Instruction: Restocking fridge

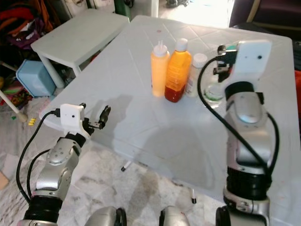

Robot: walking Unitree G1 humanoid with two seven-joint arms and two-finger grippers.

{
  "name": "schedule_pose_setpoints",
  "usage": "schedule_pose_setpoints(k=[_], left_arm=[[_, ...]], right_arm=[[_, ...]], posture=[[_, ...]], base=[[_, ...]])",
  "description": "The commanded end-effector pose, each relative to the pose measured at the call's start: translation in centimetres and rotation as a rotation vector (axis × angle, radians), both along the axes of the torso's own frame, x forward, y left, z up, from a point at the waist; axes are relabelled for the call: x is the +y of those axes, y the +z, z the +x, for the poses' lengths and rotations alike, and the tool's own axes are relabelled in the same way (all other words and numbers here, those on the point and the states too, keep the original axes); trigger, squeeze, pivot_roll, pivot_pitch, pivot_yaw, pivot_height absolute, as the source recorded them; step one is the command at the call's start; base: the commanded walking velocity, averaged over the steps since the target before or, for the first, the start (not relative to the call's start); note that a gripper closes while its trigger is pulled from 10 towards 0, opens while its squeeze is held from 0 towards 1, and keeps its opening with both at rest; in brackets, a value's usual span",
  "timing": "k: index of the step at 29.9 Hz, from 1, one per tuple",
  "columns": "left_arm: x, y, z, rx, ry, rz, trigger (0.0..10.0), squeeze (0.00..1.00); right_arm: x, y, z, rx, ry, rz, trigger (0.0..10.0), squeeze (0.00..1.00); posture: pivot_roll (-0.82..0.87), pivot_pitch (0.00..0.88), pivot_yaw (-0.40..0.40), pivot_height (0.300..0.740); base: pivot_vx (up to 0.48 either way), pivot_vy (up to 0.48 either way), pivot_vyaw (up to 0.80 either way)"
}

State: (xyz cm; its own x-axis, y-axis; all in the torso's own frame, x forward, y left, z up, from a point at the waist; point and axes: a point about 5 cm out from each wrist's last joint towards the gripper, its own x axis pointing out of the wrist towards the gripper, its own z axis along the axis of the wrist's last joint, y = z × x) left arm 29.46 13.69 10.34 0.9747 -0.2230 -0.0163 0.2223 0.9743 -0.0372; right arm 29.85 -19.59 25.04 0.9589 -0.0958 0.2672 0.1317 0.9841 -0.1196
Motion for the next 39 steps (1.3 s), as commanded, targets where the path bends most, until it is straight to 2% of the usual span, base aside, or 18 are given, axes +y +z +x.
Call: schedule_pose_setpoints(k=[1,7,28,36,39], left_arm=[[0.1,-0.1,0.1,0.000,0.000,0.013,10.0,0.00],[0.0,-0.1,0.4,-0.003,0.001,0.009,10.0,0.00],[-0.5,-0.2,0.3,-0.003,-0.001,0.004,10.0,0.00],[-0.5,-0.3,0.1,-0.005,0.001,0.008,10.0,0.00],[-0.2,-0.2,0.0,-0.008,0.007,0.010,10.0,0.00]], right_arm=[[0.5,-0.3,-0.2,0.020,0.003,0.000,10.0,0.00],[0.5,0.0,-0.5,0.002,-0.015,0.003,10.0,0.00],[0.9,-0.1,-0.5,0.005,0.005,0.018,10.0,0.00],[1.4,-0.4,-0.4,0.012,0.030,0.007,10.0,0.00],[2.0,-0.7,-0.4,0.010,0.077,0.005,10.0,0.00]], posture=[[-0.08,0.022,0.072,0.740],[-0.09,0.023,0.071,0.740],[-0.10,0.021,0.066,0.740],[-0.09,0.025,0.066,0.740],[-0.08,0.028,0.065,0.740]], base=[[0.000,0.000,0.00],[0.000,0.000,0.00],[-0.302,0.000,0.00],[-0.291,0.000,0.00],[-0.264,0.000,0.00]])
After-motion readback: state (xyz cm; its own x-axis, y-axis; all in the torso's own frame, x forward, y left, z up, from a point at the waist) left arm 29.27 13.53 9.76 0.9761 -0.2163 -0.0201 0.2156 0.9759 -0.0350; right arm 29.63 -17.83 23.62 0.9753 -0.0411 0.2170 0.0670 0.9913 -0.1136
